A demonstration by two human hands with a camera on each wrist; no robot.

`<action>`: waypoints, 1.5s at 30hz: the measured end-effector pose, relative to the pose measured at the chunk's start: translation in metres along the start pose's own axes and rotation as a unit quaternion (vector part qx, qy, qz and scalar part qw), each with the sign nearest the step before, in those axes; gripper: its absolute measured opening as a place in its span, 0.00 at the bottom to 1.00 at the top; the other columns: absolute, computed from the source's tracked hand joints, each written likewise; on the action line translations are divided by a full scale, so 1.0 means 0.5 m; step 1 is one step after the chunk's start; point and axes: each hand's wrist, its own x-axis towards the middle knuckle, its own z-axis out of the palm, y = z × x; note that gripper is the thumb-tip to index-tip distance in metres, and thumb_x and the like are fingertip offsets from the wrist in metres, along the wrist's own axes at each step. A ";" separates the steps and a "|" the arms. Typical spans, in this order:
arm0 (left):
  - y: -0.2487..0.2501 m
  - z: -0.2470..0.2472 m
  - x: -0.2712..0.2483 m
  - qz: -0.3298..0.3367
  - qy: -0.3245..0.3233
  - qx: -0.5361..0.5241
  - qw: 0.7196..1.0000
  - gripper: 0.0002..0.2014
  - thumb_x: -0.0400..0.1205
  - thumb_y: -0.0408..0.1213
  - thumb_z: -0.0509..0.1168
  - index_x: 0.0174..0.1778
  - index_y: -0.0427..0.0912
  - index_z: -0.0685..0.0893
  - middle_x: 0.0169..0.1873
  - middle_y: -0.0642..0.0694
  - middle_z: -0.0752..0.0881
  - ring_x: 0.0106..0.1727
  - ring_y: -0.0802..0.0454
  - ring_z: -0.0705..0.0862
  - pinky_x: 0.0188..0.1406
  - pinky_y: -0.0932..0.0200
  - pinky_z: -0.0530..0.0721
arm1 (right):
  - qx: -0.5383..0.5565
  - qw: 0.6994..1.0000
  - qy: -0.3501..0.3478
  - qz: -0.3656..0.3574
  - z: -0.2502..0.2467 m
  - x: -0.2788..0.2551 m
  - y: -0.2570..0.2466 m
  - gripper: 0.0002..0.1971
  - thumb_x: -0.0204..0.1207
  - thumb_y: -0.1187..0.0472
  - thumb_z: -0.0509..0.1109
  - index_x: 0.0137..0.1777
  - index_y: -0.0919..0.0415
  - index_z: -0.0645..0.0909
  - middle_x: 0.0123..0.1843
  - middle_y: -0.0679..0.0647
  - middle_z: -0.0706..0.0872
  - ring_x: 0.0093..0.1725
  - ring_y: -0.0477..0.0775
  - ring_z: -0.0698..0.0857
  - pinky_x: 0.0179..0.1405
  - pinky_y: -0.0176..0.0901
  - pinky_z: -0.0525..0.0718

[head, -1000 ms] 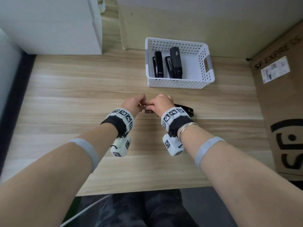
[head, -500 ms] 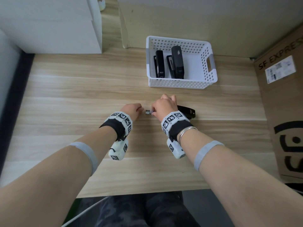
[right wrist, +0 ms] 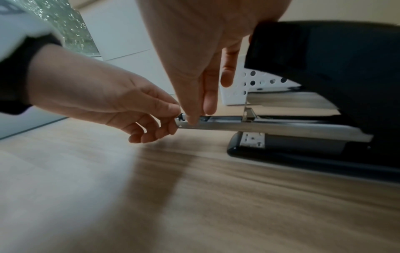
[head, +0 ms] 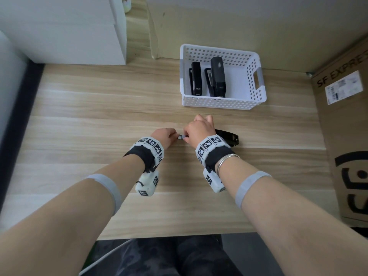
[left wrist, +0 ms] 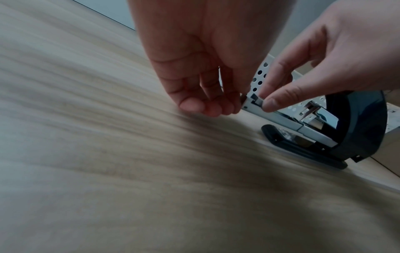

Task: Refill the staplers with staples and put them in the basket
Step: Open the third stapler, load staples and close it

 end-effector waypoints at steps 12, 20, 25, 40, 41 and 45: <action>0.002 -0.006 0.001 -0.010 -0.005 -0.014 1.000 0.14 0.86 0.34 0.51 0.54 0.32 0.81 0.53 0.30 0.85 0.54 0.36 0.82 0.54 0.52 0.78 | -0.025 0.997 -0.060 0.034 -0.008 0.029 0.000 0.12 0.79 0.47 0.66 0.53 0.50 0.88 0.41 0.49 0.82 0.66 0.52 0.72 0.66 0.51 0.62; 0.013 -0.009 0.004 -0.016 -0.045 -0.002 0.999 0.15 0.86 0.35 0.50 0.55 0.33 0.81 0.56 0.29 0.84 0.54 0.36 0.81 0.47 0.55 0.74 | -0.039 0.992 -0.056 0.106 -0.026 0.022 0.051 0.10 0.81 0.52 0.63 0.52 0.52 0.86 0.48 0.50 0.86 0.64 0.55 0.76 0.67 0.56 0.64; 0.017 -0.013 0.002 -0.002 -0.050 0.005 0.999 0.15 0.86 0.33 0.51 0.54 0.30 0.82 0.56 0.27 0.85 0.50 0.34 0.81 0.52 0.51 0.79 | 0.007 0.973 -0.092 0.210 -0.051 0.005 0.153 0.13 0.81 0.69 0.59 0.58 0.66 0.83 0.58 0.61 0.86 0.60 0.63 0.84 0.60 0.54 0.80; 0.115 0.055 0.036 0.044 -0.069 0.038 0.996 0.12 0.85 0.31 0.51 0.38 0.39 0.76 0.38 0.41 0.79 0.40 0.47 0.76 0.43 0.59 0.72 | 0.040 0.957 -0.197 0.211 0.019 -0.025 0.231 0.15 0.71 0.56 0.76 0.54 0.62 0.86 0.47 0.60 0.90 0.41 0.61 0.83 0.41 0.40 0.80; 0.118 0.057 0.039 0.042 -0.068 0.040 0.996 0.12 0.85 0.31 0.51 0.38 0.39 0.76 0.38 0.41 0.79 0.40 0.46 0.76 0.43 0.57 0.74 | 0.039 0.959 -0.188 0.207 0.022 -0.023 0.234 0.14 0.70 0.56 0.76 0.53 0.62 0.87 0.43 0.59 0.89 0.39 0.60 0.83 0.40 0.40 0.80; 0.128 0.061 0.042 0.038 -0.048 0.045 0.997 0.13 0.84 0.29 0.51 0.37 0.40 0.77 0.37 0.41 0.81 0.42 0.47 0.77 0.54 0.52 0.80 | 0.025 0.966 -0.172 0.194 0.026 -0.024 0.233 0.10 0.70 0.63 0.74 0.51 0.64 0.86 0.35 0.56 0.81 0.38 0.61 0.81 0.39 0.40 0.79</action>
